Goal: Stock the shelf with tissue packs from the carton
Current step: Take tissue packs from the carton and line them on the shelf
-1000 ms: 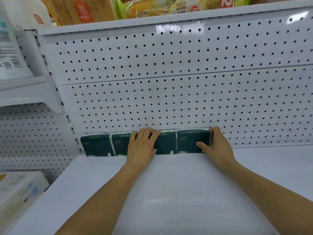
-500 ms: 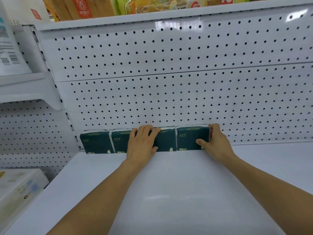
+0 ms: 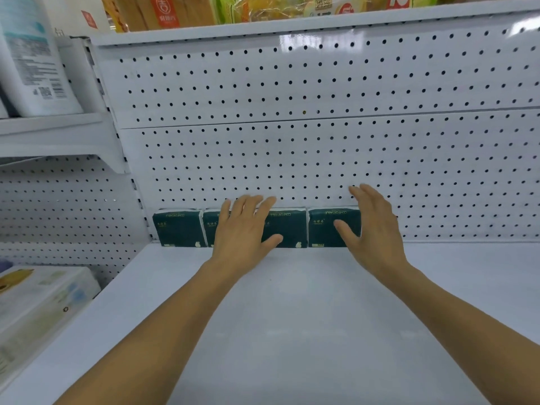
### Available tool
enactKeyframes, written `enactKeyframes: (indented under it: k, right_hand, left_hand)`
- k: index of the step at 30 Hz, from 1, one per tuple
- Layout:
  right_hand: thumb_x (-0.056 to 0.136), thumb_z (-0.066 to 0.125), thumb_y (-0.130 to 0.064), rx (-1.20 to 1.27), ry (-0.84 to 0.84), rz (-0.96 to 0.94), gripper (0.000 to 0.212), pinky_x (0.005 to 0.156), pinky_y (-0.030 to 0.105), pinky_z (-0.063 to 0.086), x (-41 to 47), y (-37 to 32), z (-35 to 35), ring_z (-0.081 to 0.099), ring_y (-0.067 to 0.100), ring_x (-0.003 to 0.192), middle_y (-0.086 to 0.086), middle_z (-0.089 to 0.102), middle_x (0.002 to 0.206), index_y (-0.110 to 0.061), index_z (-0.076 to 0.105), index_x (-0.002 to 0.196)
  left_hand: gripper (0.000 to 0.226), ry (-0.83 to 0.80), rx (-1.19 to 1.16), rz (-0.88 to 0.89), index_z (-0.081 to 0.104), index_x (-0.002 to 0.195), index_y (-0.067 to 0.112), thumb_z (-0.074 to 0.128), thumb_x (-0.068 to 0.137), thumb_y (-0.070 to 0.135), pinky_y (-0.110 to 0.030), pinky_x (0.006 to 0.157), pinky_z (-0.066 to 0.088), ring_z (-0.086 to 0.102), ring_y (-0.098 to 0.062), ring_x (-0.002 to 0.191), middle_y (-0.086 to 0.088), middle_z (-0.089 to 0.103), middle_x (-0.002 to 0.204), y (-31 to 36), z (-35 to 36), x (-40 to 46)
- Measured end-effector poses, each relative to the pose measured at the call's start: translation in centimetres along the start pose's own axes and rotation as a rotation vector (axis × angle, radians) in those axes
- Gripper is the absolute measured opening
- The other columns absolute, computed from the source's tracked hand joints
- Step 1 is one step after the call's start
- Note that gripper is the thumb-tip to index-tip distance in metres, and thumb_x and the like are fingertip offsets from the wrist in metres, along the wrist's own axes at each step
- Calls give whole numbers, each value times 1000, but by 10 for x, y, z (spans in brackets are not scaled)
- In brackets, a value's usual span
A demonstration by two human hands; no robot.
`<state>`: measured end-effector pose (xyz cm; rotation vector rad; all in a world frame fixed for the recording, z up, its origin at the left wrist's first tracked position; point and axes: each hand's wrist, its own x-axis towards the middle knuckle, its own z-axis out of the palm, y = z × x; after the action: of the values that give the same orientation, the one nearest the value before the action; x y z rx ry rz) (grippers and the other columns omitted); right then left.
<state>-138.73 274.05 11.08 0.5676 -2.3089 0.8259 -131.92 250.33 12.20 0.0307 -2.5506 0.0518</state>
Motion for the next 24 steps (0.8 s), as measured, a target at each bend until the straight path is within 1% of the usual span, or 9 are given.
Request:
enactKeyframes:
  k: [2, 4, 6, 8, 10, 12, 16, 20, 24]
  right_hand:
    - [93, 62, -33, -6, -3, -138, 62, 113, 41, 26, -5, -21, -4, 32, 22, 139, 3, 34, 154, -21, 35, 148]
    - [92, 62, -33, 4, -6, -220, 61, 108, 40, 32, -12, -43, -8, 44, 24, 131, 2, 44, 148, -22, 38, 146]
    - [91, 64, -33, 22, -12, -250, 59, 99, 40, 40, -20, -65, -11, 55, 25, 117, 2, 55, 137, -21, 42, 144]
    - [91, 64, -35, 28, -27, -265, 59, 90, 40, 45, -31, -83, -13, 61, 26, 106, 2, 61, 129, -21, 43, 144]
    - [93, 61, -38, 24, -71, -260, 60, 89, 41, 46, -41, -97, -14, 62, 26, 103, 1, 63, 126, -24, 39, 146]
    - [94, 58, -41, 27, -122, -261, 62, 89, 40, 47, -52, -112, -14, 62, 26, 101, 1, 65, 123, -25, 34, 149]
    - [94, 56, -41, 3, -194, -301, 63, 84, 38, 47, -72, -143, -8, 60, 25, 103, 0, 63, 125, -25, 33, 150]
    - [95, 56, -40, -16, -247, -297, 57, 89, 38, 45, -87, -172, 6, 55, 24, 115, -1, 54, 137, -24, 38, 147]
    - [94, 59, -38, 16, -253, -305, 54, 92, 40, 45, -103, -207, 23, 54, 24, 119, 1, 53, 139, -22, 44, 143]
  left_hand:
    - [72, 59, 1, -10, 22, 155, 30, 47, 94, 61, -46, 122, 9, 27, -22, 145, 3, 35, 155, 0, -13, -15]
    - [71, 117, 9, -29, 27, 154, 29, 48, 93, 61, -47, 120, 15, 37, -22, 140, 2, 44, 150, -3, -28, -32]
    - [70, 172, 2, -54, 32, 152, 27, 50, 93, 59, -47, 117, 24, 46, -23, 133, 1, 51, 145, -7, -41, -50]
    - [67, 210, 5, -83, 36, 151, 26, 50, 94, 60, -46, 113, 32, 52, -24, 127, 0, 56, 139, -14, -53, -68]
    - [68, 213, 18, -113, 36, 150, 25, 45, 94, 61, -46, 110, 35, 55, -24, 122, -1, 60, 134, -21, -62, -85]
    - [67, 205, 18, -143, 35, 151, 25, 46, 95, 60, -46, 110, 34, 56, -24, 120, -2, 62, 130, -28, -70, -101]
    - [66, 174, 21, -162, 41, 148, 23, 55, 92, 55, -47, 106, 37, 57, -26, 116, -3, 65, 123, -46, -82, -129]
    - [59, 116, 27, -186, 49, 142, 22, 56, 94, 54, -46, 104, 40, 59, -28, 115, -3, 65, 123, -72, -92, -155]
    - [61, 111, 38, -198, 52, 139, 22, 43, 92, 59, -44, 100, 42, 60, -27, 111, -2, 66, 122, -106, -103, -184]
